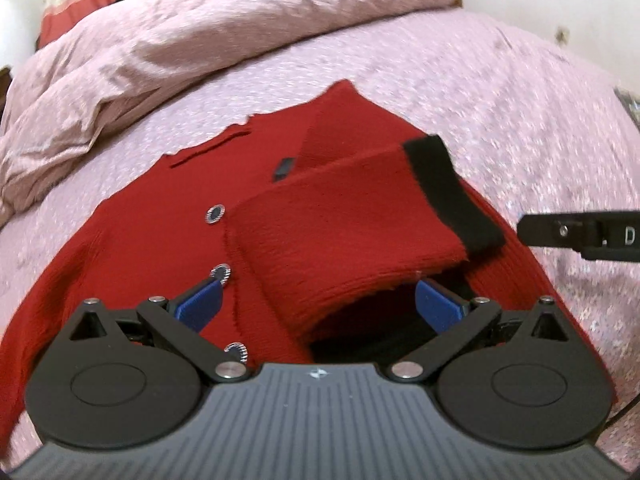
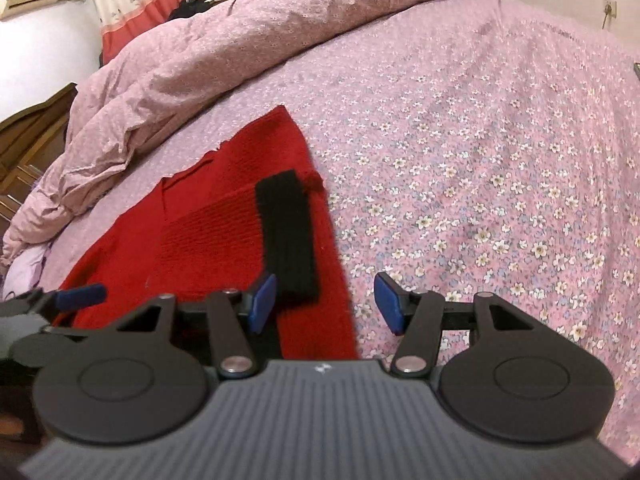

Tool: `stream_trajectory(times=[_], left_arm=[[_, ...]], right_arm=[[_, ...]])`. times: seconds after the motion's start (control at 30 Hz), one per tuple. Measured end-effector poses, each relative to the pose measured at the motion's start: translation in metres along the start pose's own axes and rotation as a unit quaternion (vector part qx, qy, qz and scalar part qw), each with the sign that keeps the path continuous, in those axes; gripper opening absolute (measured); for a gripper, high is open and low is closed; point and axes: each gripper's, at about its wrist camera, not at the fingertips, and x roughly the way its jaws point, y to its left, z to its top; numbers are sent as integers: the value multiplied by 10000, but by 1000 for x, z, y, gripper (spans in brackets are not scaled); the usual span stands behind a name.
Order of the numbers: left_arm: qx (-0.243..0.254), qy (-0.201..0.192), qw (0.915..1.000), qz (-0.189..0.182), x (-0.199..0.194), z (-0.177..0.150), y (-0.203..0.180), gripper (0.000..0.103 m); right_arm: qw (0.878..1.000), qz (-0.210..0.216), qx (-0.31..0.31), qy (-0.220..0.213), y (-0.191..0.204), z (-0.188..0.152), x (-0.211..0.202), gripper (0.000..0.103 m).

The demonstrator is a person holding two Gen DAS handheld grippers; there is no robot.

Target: Fold small clothes

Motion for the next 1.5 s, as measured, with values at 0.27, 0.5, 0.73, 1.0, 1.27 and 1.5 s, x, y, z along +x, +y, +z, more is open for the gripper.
stream_trajectory(times=[0.27, 0.5, 0.73, 1.0, 1.27, 1.5], left_arm=[[590, 17, 9976, 375, 22, 4, -31, 103], [933, -405, 9931, 583, 30, 9, -49, 103], [950, -602, 9921, 563, 44, 13, -57, 91], [211, -669, 9975, 43, 37, 13, -34, 32], [-663, -1127, 9913, 165, -5, 15, 10, 20], [-1209, -1131, 9821, 897, -31, -10, 58, 20]], right_arm=[[9997, 145, 175, 54, -8, -3, 5, 57], [9990, 214, 376, 67, -18, -3, 6, 57], [9982, 254, 523, 128, -24, -5, 10, 57], [9976, 288, 594, 219, -24, -8, 15, 57], [9977, 343, 548, 220, -20, -6, 15, 57], [9990, 310, 295, 125, -11, -3, 11, 57]])
